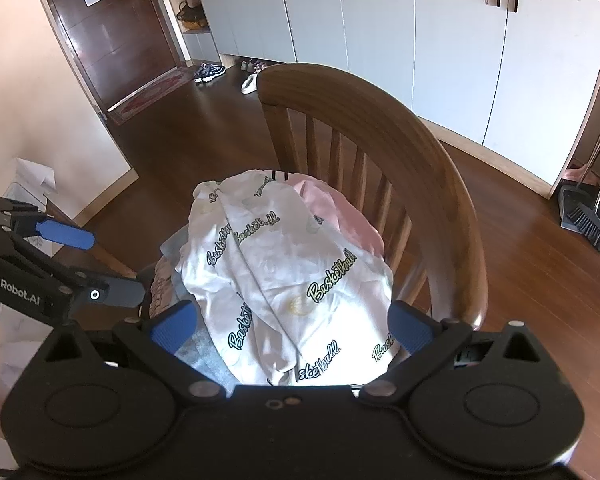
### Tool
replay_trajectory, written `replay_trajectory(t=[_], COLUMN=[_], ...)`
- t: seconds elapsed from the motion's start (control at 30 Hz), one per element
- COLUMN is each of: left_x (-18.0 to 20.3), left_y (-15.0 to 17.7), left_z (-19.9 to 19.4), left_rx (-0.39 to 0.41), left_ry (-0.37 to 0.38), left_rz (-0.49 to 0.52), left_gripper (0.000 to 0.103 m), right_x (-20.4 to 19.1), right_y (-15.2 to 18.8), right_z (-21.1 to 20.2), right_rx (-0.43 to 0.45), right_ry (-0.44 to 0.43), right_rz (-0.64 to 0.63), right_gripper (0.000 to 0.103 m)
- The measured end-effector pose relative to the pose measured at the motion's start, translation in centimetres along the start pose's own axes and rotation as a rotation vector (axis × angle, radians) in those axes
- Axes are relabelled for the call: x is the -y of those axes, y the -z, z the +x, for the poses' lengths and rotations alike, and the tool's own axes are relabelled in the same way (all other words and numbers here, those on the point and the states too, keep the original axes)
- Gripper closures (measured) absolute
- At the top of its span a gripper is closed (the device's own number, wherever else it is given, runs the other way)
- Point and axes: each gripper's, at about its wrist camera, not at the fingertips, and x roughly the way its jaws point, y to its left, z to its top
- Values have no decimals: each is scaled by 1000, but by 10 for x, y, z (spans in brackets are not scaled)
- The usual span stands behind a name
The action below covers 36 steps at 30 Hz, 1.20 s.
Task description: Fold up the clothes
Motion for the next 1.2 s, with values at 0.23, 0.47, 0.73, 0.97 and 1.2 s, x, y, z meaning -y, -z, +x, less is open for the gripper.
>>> replay_trajectory(t=[0.23, 0.47, 0.73, 0.97, 1.2], left_x=[-5, -4, -10, -13, -11], left_y=[6, 7, 8, 8, 6], left_z=[-2, -5, -5, -5, -7], left_rx=[30, 31, 22, 22, 33], left_ry=[-14, -42, -43, -37, -49], left_rz=[15, 26, 5, -4, 0], left_gripper=[0, 0, 0, 0, 0], right_x=[-4, -7, -7, -8, -8], right_y=[-1, -1, 1, 1, -1], right_z=[4, 8, 11, 11, 13], right_rx=[-4, -8, -15, -20, -17], right_ry=[-7, -13, -12, -18, -13], right_rz=[-5, -8, -1, -7, -2], right_gripper=[0, 0, 0, 0, 0])
